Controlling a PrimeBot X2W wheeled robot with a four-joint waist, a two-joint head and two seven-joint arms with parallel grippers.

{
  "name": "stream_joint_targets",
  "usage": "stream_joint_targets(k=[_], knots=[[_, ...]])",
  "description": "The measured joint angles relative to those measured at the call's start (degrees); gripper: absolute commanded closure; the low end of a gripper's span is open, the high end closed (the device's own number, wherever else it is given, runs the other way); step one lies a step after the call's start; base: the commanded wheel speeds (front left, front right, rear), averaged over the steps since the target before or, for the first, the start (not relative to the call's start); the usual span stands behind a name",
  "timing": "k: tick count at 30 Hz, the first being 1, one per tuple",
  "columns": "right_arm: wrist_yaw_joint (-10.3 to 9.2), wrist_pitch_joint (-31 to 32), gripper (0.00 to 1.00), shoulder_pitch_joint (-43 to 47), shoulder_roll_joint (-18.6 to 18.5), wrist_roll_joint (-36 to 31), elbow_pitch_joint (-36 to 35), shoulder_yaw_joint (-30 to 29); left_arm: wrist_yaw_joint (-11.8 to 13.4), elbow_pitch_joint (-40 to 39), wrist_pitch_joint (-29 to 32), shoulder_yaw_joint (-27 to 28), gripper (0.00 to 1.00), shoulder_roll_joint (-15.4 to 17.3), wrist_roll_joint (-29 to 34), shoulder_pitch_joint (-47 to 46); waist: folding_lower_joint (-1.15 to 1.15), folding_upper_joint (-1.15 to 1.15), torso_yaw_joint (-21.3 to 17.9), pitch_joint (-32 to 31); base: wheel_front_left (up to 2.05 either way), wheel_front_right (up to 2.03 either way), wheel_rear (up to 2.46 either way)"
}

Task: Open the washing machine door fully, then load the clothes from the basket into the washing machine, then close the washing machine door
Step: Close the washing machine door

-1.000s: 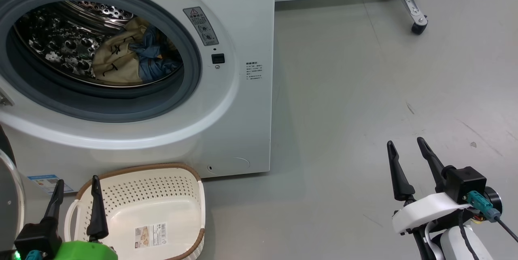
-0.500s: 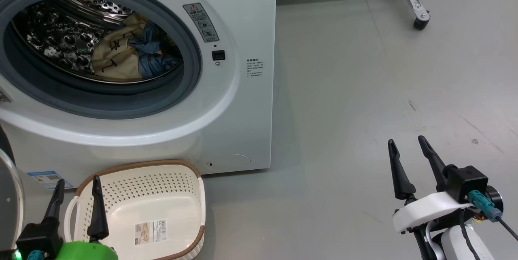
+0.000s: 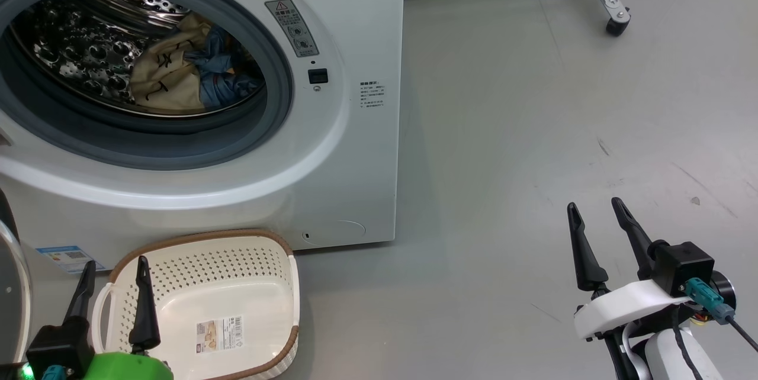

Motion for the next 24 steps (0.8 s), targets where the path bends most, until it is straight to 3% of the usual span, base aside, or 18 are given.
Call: stream_joint_targets(k=[24], knots=[[0.0, 0.0, 0.0, -0.01, 0.04, 0.0, -0.18, -0.33, 0.08, -0.18, 0.0, 1.01, 0.0, -0.12, 0.59, -0.12, 0.0, 0.0, -0.07, 0.69, -0.06, 0.06, 0.0]])
